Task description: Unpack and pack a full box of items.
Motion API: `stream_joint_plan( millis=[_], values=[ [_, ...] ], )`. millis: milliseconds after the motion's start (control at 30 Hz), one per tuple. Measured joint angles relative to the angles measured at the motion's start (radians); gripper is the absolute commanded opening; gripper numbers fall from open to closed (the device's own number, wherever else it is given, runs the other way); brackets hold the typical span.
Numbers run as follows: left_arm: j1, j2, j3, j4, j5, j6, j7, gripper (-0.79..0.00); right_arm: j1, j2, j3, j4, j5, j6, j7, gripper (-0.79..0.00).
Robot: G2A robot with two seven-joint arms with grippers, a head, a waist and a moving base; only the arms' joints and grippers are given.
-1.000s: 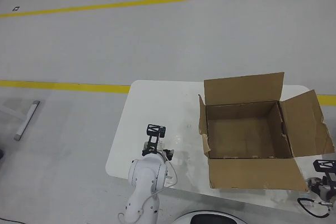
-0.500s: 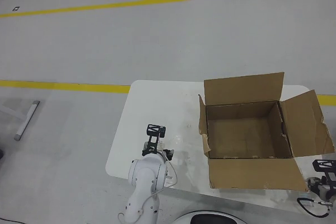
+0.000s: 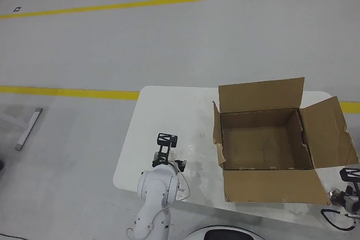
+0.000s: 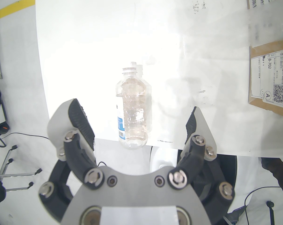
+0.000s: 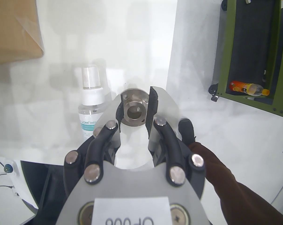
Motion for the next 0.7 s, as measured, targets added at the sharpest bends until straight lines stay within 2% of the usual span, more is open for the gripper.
stream_joint_plan(
  millis=[200,467,700],
  values=[
    [0.0,0.0,0.0,0.0,0.0,0.0,0.0,0.0,0.018,0.0,0.099,-0.045,0.137,0.006,-0.04,-0.785],
    [0.0,0.0,0.0,0.0,0.0,0.0,0.0,0.0,0.057,-0.004,0.242,-0.142,0.365,0.003,-0.204,-0.785],
    [0.0,0.0,0.0,0.0,0.0,0.0,0.0,0.0,0.077,-0.006,0.296,-0.267,0.457,-0.008,-0.263,-0.785]
  ],
)
